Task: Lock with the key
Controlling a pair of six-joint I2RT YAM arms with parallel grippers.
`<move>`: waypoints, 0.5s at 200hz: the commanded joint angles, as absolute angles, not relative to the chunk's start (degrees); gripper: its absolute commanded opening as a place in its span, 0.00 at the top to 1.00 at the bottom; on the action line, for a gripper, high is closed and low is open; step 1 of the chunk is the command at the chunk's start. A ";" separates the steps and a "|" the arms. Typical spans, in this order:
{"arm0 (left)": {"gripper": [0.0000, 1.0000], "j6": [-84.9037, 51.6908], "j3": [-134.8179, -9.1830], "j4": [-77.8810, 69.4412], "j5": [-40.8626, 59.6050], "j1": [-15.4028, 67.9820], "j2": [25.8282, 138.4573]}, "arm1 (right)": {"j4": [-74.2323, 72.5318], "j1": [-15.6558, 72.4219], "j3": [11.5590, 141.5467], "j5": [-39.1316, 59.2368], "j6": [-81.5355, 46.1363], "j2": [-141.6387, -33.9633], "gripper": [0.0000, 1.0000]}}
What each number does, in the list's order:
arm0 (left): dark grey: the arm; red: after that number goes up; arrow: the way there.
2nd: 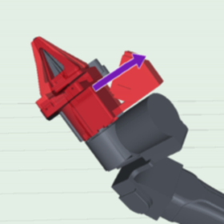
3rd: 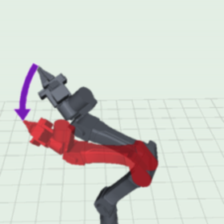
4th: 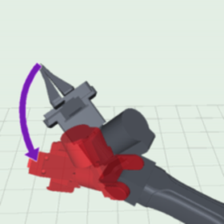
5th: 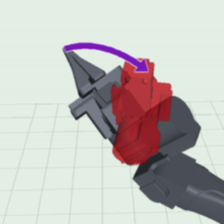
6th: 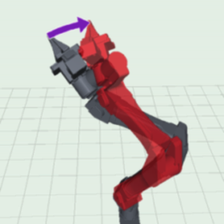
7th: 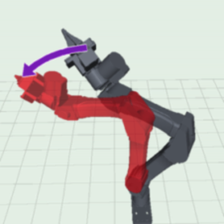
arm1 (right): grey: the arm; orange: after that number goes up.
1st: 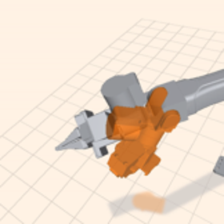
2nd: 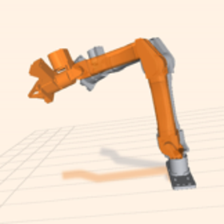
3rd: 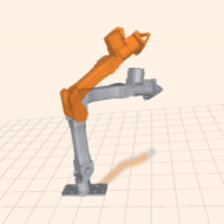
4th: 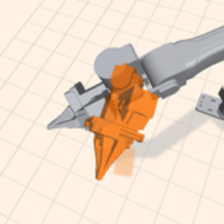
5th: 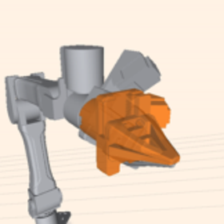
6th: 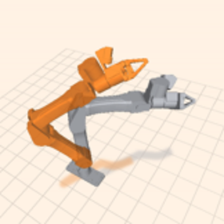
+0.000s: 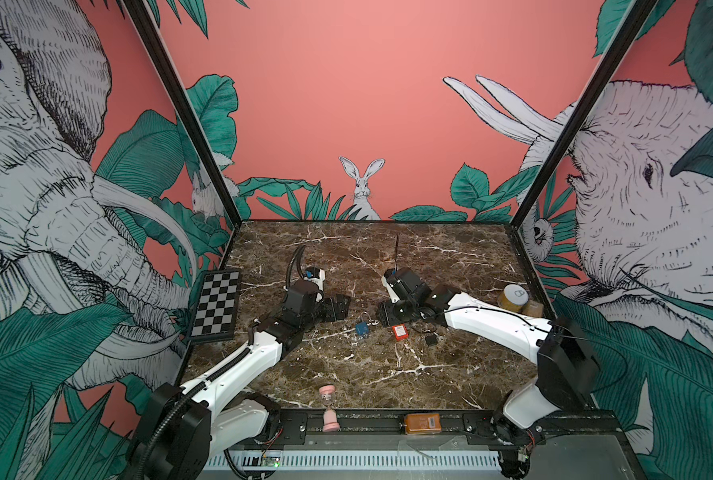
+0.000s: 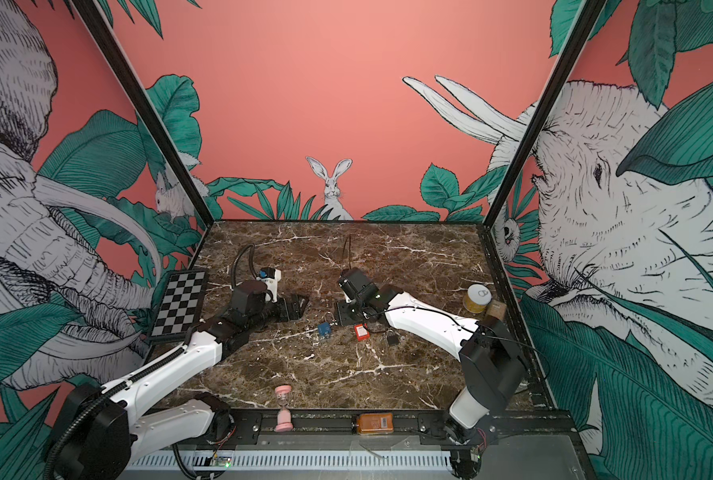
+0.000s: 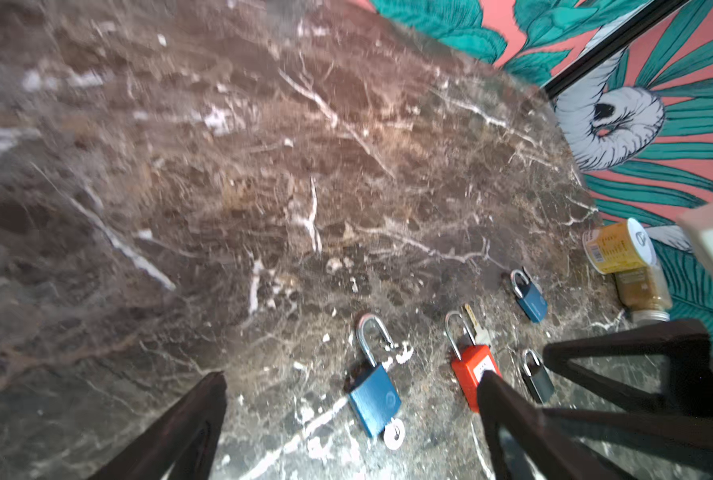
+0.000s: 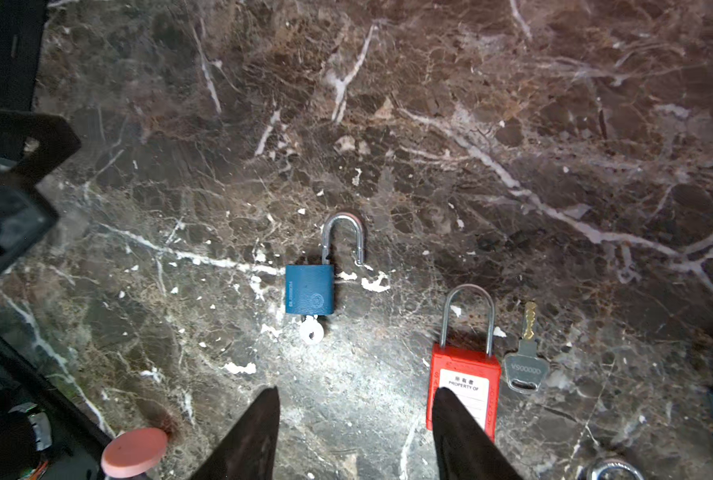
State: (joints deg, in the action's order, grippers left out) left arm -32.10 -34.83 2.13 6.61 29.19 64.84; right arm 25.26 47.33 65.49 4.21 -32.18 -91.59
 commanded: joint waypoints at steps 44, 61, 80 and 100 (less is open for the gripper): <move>0.11 -34.31 -47.74 23.32 -3.34 36.75 76.59 | 26.89 46.71 63.97 -4.81 -32.79 -89.21 0.36; 0.11 -35.42 -49.08 22.73 -2.11 38.30 80.24 | 27.05 45.14 62.66 -4.33 -32.44 -87.64 0.36; 0.11 -36.54 -49.86 21.05 -1.23 39.71 83.41 | 26.11 42.40 60.41 -2.88 -32.35 -85.33 0.36; 0.12 -36.22 -51.91 21.56 -2.44 42.34 86.16 | 24.45 39.86 57.59 -1.81 -32.48 -82.75 0.36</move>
